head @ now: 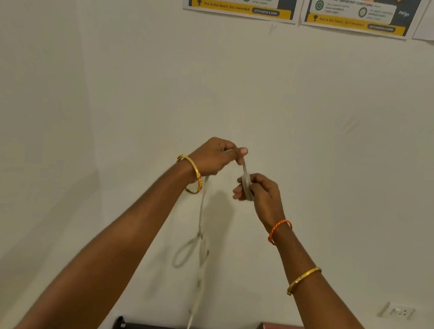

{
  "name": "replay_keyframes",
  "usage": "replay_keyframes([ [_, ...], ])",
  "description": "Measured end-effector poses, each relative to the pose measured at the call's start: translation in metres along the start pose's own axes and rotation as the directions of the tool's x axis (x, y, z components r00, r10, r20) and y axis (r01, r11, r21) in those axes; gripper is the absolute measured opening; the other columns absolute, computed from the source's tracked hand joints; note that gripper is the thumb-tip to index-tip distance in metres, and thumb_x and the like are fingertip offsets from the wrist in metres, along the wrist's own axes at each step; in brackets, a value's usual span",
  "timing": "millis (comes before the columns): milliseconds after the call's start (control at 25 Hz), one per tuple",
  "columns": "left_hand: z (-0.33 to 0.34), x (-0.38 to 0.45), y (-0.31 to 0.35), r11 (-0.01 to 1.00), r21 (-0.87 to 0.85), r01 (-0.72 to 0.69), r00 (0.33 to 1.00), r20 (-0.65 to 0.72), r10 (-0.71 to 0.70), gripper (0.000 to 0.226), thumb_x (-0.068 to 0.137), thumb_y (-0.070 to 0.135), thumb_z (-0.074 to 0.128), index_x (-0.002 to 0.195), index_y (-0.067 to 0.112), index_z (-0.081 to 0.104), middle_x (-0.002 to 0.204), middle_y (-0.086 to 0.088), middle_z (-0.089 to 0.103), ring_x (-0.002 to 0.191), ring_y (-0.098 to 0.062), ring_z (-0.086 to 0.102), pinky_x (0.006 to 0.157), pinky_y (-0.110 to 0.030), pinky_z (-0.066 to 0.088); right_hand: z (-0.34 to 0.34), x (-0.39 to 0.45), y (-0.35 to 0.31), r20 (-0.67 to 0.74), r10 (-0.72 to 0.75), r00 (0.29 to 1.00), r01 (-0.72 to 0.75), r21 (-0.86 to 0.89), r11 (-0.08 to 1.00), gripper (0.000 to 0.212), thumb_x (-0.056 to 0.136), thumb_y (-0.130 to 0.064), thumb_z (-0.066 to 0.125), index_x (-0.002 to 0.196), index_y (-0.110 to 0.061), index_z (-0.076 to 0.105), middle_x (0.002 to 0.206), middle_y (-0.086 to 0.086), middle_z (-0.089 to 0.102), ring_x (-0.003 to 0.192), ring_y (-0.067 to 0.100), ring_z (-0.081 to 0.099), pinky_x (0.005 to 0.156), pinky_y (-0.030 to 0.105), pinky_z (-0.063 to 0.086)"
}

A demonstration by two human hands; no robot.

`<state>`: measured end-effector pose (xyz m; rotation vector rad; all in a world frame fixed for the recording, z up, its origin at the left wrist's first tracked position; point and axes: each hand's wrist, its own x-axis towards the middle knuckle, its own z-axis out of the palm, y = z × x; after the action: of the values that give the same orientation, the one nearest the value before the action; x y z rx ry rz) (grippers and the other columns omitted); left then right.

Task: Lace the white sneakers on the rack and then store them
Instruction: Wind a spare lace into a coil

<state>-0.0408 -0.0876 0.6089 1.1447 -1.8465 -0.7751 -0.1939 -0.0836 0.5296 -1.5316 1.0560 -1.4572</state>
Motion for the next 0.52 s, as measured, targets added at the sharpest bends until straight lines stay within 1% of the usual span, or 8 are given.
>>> replay_keyframes([
  [80,0.0,0.007,-0.003,1.0,0.016,-0.021,0.996,-0.081,0.022,0.033,0.091,0.039,0.056,0.072,0.015,0.065,0.037,0.012,0.031,0.034,-0.004,0.028,0.041,-0.013,0.026,0.0,-0.009,-0.014,0.036,0.021,0.999,-0.023,0.044,0.999,0.033,0.09,0.005,0.031,0.08,0.002,0.063,0.062,0.011,0.061,0.053,0.017,0.057,0.056,0.025,0.049],
  [120,0.002,0.009,-0.008,1.0,-0.006,-0.008,0.995,-0.096,0.007,0.032,0.091,0.039,0.057,0.073,0.014,0.065,0.036,0.013,0.032,0.034,-0.004,0.029,0.042,-0.014,0.027,-0.001,-0.01,-0.021,0.046,0.043,0.998,-0.048,0.106,0.993,0.035,0.091,0.002,0.031,0.077,0.001,0.062,0.058,0.009,0.058,0.049,0.016,0.053,0.053,0.025,0.047],
  [200,0.012,0.006,-0.022,0.993,-0.108,0.057,0.996,-0.065,-0.064,0.033,0.09,0.042,0.057,0.071,0.016,0.065,0.043,0.011,0.032,0.041,-0.006,0.028,0.045,-0.019,0.027,-0.004,-0.011,-0.036,0.084,0.091,0.992,-0.111,0.286,0.952,0.036,0.093,-0.008,0.032,0.075,-0.001,0.062,0.053,0.003,0.054,0.046,0.014,0.046,0.05,0.023,0.043],
  [280,0.025,-0.002,-0.039,0.973,-0.186,0.135,0.991,-0.001,-0.137,0.035,0.091,0.044,0.053,0.071,0.017,0.063,0.051,0.004,0.03,0.045,-0.009,0.028,0.043,-0.019,0.028,-0.007,-0.008,-0.048,0.136,0.093,0.986,-0.148,0.484,0.862,0.037,0.095,-0.014,0.034,0.075,-0.003,0.063,0.052,0.0,0.05,0.048,0.013,0.044,0.05,0.021,0.041],
  [360,0.039,-0.009,-0.059,0.963,-0.189,0.189,0.982,0.041,-0.185,0.038,0.093,0.045,0.05,0.07,0.017,0.061,0.052,0.002,0.029,0.044,-0.009,0.028,0.041,-0.018,0.028,-0.011,-0.003,-0.06,0.17,0.061,0.984,-0.161,0.67,0.725,0.04,0.096,-0.015,0.036,0.073,-0.005,0.067,0.057,0.0,0.052,0.05,0.011,0.048,0.053,0.02,0.044],
  [440,0.052,-0.015,-0.08,0.962,-0.152,0.228,0.973,0.073,-0.219,0.041,0.093,0.046,0.049,0.068,0.017,0.061,0.05,0.003,0.031,0.042,-0.01,0.029,0.041,-0.019,0.028,-0.012,0.003,-0.071,0.134,0.044,0.99,-0.133,0.781,0.61,0.039,0.099,-0.015,0.037,0.077,-0.004,0.068,0.063,0.001,0.058,0.055,0.009,0.056,0.058,0.021,0.05],
  [520,0.064,-0.022,-0.101,0.959,-0.112,0.26,0.963,0.102,-0.25,0.042,0.094,0.045,0.048,0.065,0.017,0.062,0.049,0.005,0.036,0.04,-0.008,0.034,0.042,-0.021,0.032,-0.012,0.009,-0.083,0.057,0.037,0.998,-0.068,0.819,0.57,0.03,0.1,-0.014,0.038,0.086,-0.002,0.063,0.067,0.001,0.064,0.059,0.009,0.062,0.062,0.02,0.054],
])
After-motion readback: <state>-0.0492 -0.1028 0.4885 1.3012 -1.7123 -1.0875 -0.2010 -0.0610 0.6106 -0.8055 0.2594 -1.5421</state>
